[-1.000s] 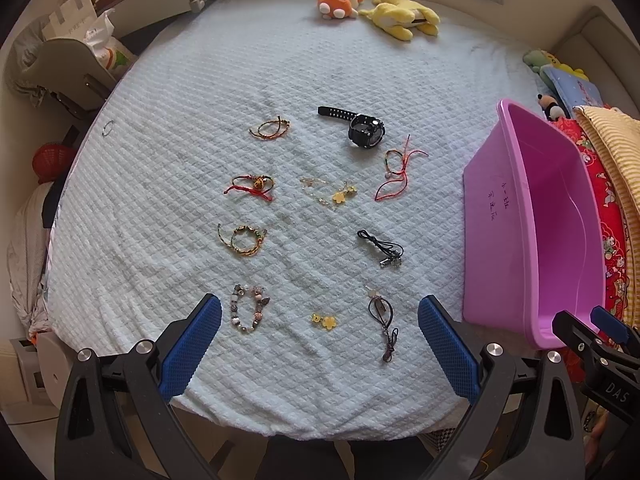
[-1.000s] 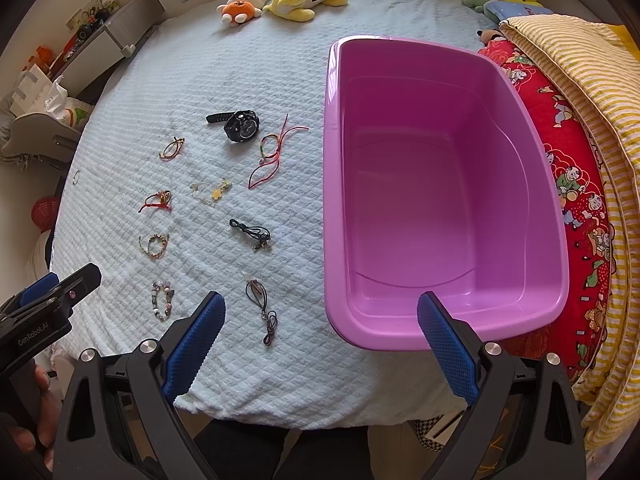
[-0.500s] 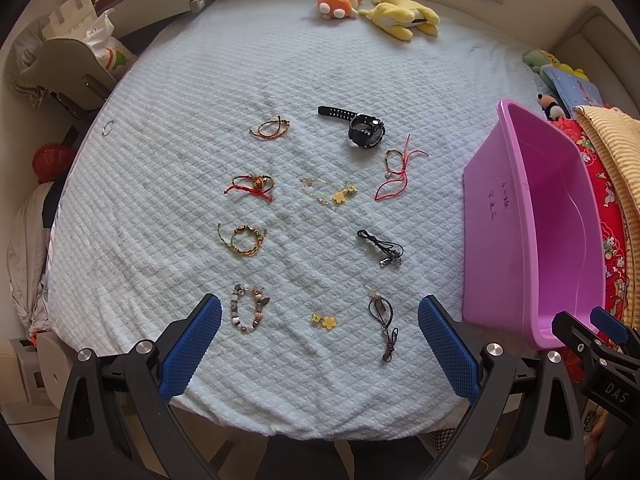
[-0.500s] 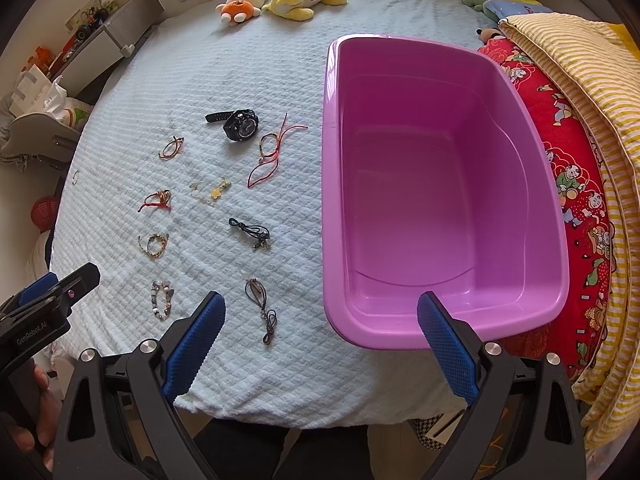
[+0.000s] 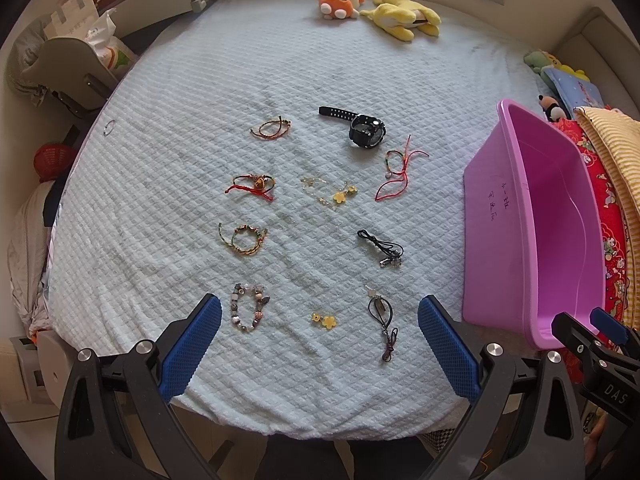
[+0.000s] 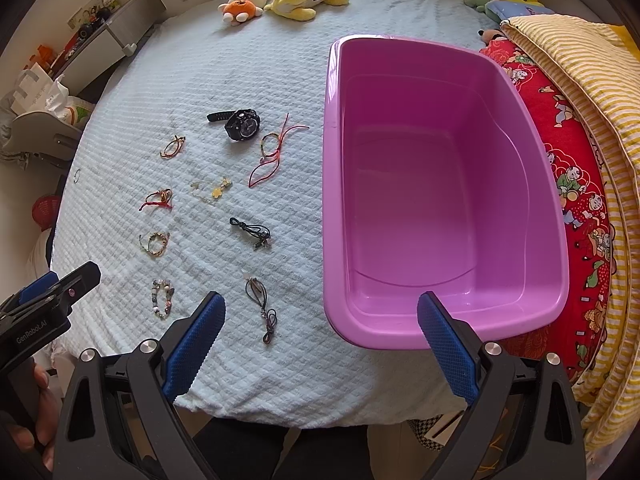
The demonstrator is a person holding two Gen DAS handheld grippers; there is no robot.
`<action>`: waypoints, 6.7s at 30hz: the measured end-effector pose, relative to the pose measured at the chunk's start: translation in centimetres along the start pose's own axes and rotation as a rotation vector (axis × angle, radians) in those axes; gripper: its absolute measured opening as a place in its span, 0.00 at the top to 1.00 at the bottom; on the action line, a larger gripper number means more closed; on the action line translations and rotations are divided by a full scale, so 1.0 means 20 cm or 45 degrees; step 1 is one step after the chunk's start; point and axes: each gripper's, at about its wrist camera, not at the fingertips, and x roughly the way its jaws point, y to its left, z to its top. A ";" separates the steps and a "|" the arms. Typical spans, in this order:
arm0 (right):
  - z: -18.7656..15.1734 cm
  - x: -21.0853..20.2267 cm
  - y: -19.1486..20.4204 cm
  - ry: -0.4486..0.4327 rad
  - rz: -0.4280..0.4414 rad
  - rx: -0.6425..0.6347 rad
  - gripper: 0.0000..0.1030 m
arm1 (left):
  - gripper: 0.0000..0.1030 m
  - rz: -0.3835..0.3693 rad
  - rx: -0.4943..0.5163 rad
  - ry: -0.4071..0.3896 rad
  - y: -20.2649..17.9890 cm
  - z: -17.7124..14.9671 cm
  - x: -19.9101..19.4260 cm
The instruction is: Organize jewelry
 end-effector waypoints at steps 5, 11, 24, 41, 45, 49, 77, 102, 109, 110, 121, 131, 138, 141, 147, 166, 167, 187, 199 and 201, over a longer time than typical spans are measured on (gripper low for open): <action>0.00 0.00 0.00 0.000 0.004 -0.008 0.10 | 0.06 0.001 0.000 0.000 0.00 0.00 0.00; 0.00 -0.01 0.00 -0.007 0.020 -0.041 0.10 | 0.06 0.005 -0.022 -0.005 0.02 -0.01 0.00; -0.15 0.06 0.14 -0.071 0.179 -0.266 0.10 | 0.06 0.131 -0.181 -0.036 0.29 -0.34 0.02; -0.56 0.33 0.33 -0.104 0.065 -0.042 0.10 | 0.06 0.074 0.011 -0.027 0.61 -0.55 0.38; -0.63 0.46 0.38 -0.138 0.049 0.013 0.10 | 0.06 0.079 0.067 -0.083 0.61 -0.56 0.50; -0.65 0.60 0.41 -0.194 -0.007 0.005 0.10 | 0.06 0.087 0.052 -0.118 0.64 -0.58 0.66; -0.69 1.17 0.37 -0.356 -0.037 -0.078 0.11 | 0.05 0.103 -0.014 -0.300 0.61 -0.63 1.16; -0.69 1.21 0.42 -0.365 -0.101 -0.127 0.19 | 0.47 0.069 0.117 -0.413 0.51 -0.63 1.15; -0.69 1.19 0.48 -0.358 -0.089 -0.168 0.38 | 0.67 0.036 0.153 -0.389 0.47 -0.63 1.14; -0.70 1.18 0.48 -0.357 -0.083 -0.172 0.40 | 0.70 0.026 0.162 -0.389 0.47 -0.64 1.14; -0.69 1.14 0.48 -0.334 -0.022 -0.188 0.89 | 0.83 -0.018 0.166 -0.379 0.47 -0.64 1.10; -0.71 1.05 0.47 -0.309 -0.007 -0.148 0.90 | 0.91 -0.069 0.180 -0.368 0.47 -0.65 1.01; -0.70 0.93 0.47 -0.316 0.008 -0.121 0.90 | 0.91 -0.100 0.196 -0.372 0.48 -0.63 0.91; -0.70 0.89 0.48 -0.323 0.007 -0.122 0.90 | 0.91 -0.113 0.206 -0.382 0.49 -0.61 0.87; -0.71 0.85 0.50 -0.328 0.007 -0.108 0.90 | 0.91 -0.117 0.232 -0.380 0.51 -0.61 0.85; -0.69 0.63 0.56 -0.359 0.025 -0.086 0.90 | 0.91 -0.217 0.255 -0.429 0.54 -0.56 0.54; -0.69 0.61 0.57 -0.363 0.025 -0.083 0.90 | 0.91 -0.222 0.260 -0.433 0.54 -0.56 0.52; -0.54 -0.18 0.54 -0.516 -0.002 0.062 0.90 | 0.91 -0.372 0.526 -0.505 0.32 -0.33 -0.17; -0.38 -0.52 0.08 -0.578 -0.012 0.089 0.90 | 0.91 -0.550 0.586 -0.560 -0.26 -0.19 -0.51; -0.33 -0.53 -0.03 -0.576 -0.001 0.054 0.90 | 0.91 -0.548 0.577 -0.579 -0.40 -0.17 -0.55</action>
